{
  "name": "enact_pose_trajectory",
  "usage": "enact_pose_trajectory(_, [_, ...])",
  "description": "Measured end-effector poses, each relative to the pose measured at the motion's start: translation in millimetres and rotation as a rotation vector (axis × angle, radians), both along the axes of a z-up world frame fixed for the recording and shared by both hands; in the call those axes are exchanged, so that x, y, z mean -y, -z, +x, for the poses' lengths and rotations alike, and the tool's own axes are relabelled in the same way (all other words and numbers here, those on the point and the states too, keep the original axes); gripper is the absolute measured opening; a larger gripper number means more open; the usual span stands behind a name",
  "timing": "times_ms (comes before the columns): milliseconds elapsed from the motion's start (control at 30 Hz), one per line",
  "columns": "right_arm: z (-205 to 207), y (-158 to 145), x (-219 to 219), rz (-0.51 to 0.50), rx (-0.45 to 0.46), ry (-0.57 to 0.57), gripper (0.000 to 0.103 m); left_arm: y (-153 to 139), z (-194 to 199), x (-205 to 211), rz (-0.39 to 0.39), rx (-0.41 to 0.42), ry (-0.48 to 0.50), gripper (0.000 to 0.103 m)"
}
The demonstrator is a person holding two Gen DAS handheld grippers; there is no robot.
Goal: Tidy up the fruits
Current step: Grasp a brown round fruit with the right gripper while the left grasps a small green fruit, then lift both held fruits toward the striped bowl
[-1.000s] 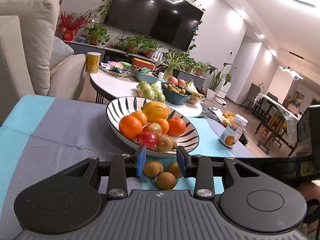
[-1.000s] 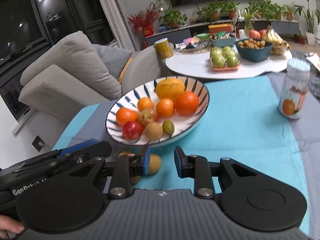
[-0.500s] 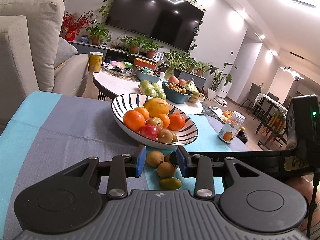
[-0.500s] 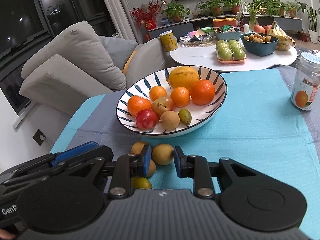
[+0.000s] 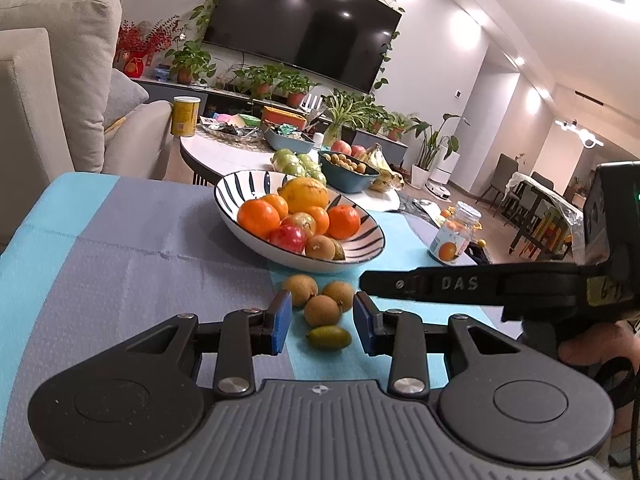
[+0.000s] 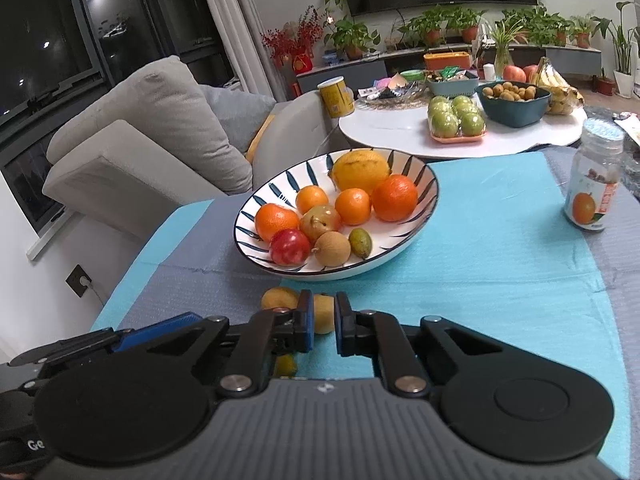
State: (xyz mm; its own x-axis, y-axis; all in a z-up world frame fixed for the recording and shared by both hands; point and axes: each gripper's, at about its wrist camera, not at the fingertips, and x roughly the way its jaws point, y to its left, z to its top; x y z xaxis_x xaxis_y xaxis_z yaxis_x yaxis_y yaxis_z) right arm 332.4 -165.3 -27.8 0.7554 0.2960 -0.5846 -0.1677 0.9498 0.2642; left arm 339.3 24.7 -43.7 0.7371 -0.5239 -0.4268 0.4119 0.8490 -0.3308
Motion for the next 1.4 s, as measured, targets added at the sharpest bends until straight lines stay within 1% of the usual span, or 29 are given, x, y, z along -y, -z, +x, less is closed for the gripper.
enact_pose_trajectory(67, [-5, -1, 4, -0.004, 0.009, 0.005, 0.019, 1, -2, 2, 0.010, -0.005, 0.013, 0.032])
enact_pose_trajectory(167, [-13, -1, 9, -0.014, 0.019, 0.006, 0.019, 4, -4, 8, 0.041, -0.008, 0.036, 0.037])
enact_pose_trajectory(333, [-29, 4, 12, -0.053, 0.037, -0.002, 0.019, 7, -7, 17, 0.074, -0.008, 0.078, 0.037])
enact_pose_trajectory(367, [-31, 6, 13, -0.050, 0.037, -0.011, 0.019, 8, -6, 19, 0.080, -0.010, 0.080, 0.037])
enact_pose_trajectory(433, [-30, 8, 16, 0.003, 0.043, -0.037, 0.020, 10, -4, 20, 0.086, -0.019, 0.080, 0.037])
enact_pose_trajectory(533, [-21, 7, 19, 0.072, 0.034, -0.046, 0.028, 13, 2, 23, 0.096, -0.042, 0.088, 0.037])
enact_pose_trajectory(567, [-18, 7, 19, 0.080, 0.032, -0.043, 0.035, 13, 4, 23, 0.097, -0.044, 0.090, 0.037])
enact_pose_trajectory(600, [-14, 7, 18, 0.084, 0.027, -0.038, 0.037, 12, 5, 24, 0.101, -0.043, 0.088, 0.037])
enact_pose_trajectory(700, [-2, 9, 21, 0.142, -0.008, -0.040, 0.037, 13, 10, 29, 0.122, -0.047, 0.082, 0.037])
enact_pose_trajectory(800, [5, 12, 21, 0.178, -0.036, -0.037, 0.037, 15, 16, 32, 0.113, -0.076, 0.105, 0.037])
enact_pose_trajectory(900, [13, 16, 22, 0.232, -0.074, -0.037, 0.037, 16, 18, 34, 0.109, -0.076, 0.116, 0.036])
enact_pose_trajectory(967, [17, 18, 21, 0.249, -0.103, -0.030, 0.037, 16, 19, 34, 0.105, -0.078, 0.120, 0.036])
enact_pose_trajectory(1033, [20, 19, 20, 0.260, -0.110, -0.018, 0.039, 16, 19, 33, 0.099, -0.084, 0.122, 0.029])
enact_pose_trajectory(1067, [21, 19, 20, 0.257, -0.109, -0.012, 0.039, 17, 20, 32, 0.096, -0.090, 0.126, 0.024])
enact_pose_trajectory(1133, [21, 19, 21, 0.258, -0.109, -0.010, 0.034, 17, 20, 31, 0.087, -0.096, 0.140, 0.019])
enact_pose_trajectory(1200, [20, 18, 23, 0.255, -0.110, -0.012, 0.025, 17, 19, 32, 0.087, -0.098, 0.147, 0.017])
enact_pose_trajectory(1333, [20, 18, 27, 0.254, -0.108, -0.009, 0.024, 17, 16, 32, 0.088, -0.098, 0.157, 0.017])
enact_pose_trajectory(1400, [21, 19, 30, 0.277, -0.111, -0.008, 0.026, 16, 16, 32, 0.093, -0.096, 0.158, 0.017])
